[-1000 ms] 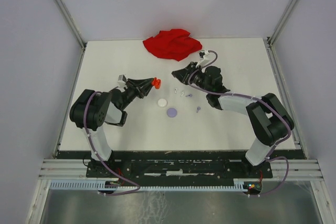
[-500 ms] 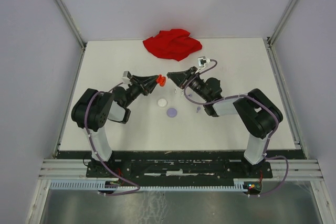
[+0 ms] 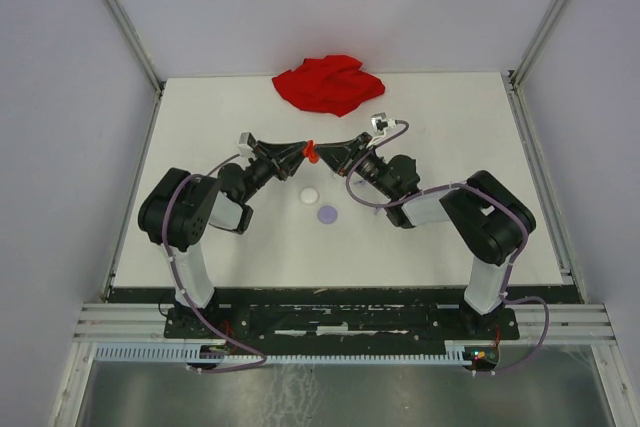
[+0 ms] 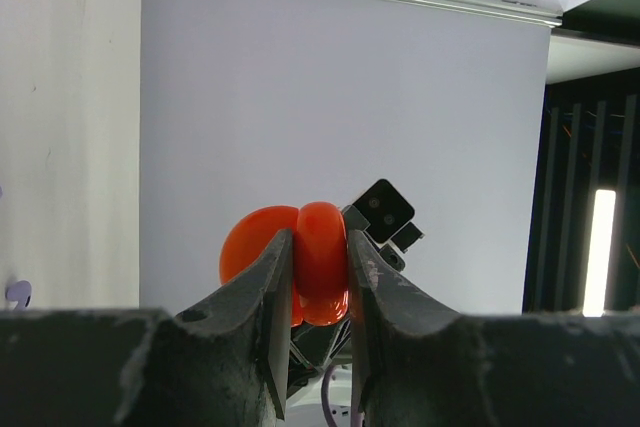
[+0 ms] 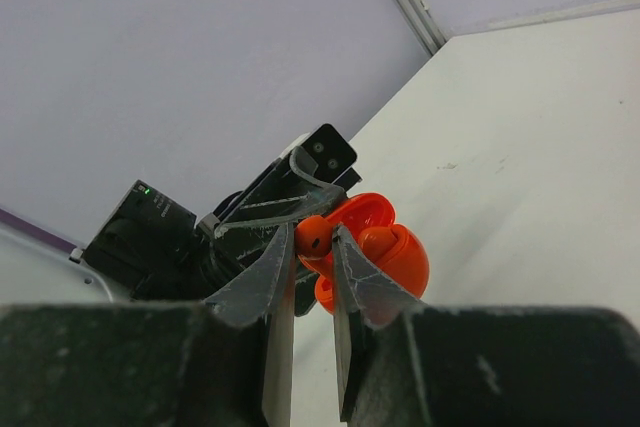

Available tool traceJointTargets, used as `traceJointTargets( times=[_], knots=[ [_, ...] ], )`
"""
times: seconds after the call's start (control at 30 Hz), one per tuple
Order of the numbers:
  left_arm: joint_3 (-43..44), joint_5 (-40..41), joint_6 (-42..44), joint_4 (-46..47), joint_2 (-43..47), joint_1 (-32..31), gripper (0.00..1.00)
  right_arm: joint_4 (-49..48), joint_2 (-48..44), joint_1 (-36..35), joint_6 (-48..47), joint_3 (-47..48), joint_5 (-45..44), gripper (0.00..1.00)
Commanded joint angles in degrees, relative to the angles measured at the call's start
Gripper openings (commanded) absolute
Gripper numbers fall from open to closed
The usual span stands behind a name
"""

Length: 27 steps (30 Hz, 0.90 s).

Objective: Insert the wireless bluetooth earbuds into the charging case
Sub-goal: Place the earbud in the charging case.

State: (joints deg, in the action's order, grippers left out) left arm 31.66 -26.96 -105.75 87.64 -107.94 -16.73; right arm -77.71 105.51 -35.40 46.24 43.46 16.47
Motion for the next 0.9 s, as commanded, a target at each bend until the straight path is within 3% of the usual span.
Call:
traceJointTargets(
  times=[0.0,0.87],
  knots=[
    [1.7,1.27,-1.54,11.41,0.95,-0.36,0.03,-5.06,-1.36,-0.36,-0.52,-0.55,0.05,0.0],
    [1.47,0.29,-1.23,11.45,1.24,-0.58,0.03,-4.99,0.39,-0.58,0.17,1.54,-0.38,0.0]
  ],
)
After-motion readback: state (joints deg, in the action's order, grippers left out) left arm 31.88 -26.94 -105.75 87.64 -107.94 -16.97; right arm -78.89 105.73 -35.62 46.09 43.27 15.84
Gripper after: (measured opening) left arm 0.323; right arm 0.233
